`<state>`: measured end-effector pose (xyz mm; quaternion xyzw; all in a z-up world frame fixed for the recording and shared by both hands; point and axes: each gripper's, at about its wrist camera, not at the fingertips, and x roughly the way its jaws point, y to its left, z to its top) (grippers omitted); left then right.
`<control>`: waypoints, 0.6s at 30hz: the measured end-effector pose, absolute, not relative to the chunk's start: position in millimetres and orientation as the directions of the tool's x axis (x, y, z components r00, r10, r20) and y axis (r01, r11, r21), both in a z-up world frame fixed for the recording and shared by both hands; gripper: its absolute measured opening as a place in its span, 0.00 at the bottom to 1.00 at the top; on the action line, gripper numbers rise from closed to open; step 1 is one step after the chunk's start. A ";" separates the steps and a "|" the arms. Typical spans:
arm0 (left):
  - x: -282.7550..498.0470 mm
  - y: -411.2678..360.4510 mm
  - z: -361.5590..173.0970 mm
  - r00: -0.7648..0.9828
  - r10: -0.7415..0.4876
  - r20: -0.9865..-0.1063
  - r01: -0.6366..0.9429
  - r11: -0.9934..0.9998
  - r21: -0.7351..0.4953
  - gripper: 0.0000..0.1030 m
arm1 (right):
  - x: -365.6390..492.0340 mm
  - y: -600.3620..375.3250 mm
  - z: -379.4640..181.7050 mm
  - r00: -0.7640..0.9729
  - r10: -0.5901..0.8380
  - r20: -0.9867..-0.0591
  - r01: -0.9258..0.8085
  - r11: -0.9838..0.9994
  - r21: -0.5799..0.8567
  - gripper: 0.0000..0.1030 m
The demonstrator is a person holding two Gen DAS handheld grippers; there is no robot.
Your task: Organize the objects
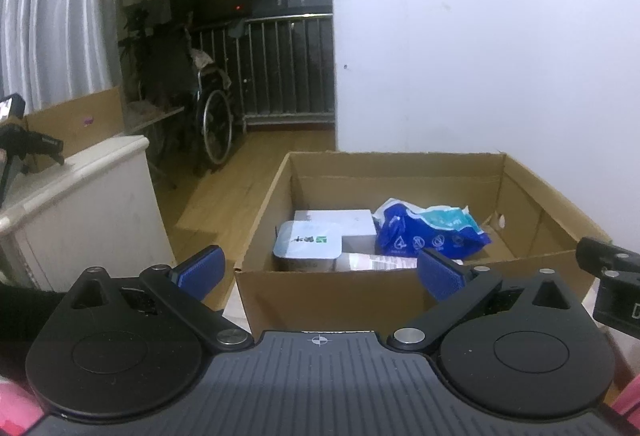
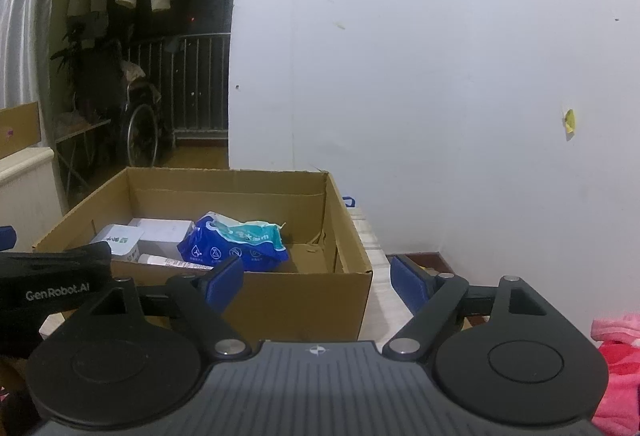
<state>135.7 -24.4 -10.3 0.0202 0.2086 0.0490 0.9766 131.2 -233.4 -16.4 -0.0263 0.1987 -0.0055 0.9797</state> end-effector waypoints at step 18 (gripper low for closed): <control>137.4 -33.1 -11.8 0.904 0.124 -0.410 -0.079 0.989 0.125 1.00 | 131.2 -235.1 -17.2 0.920 -0.026 -0.391 0.006 0.999 -0.053 0.83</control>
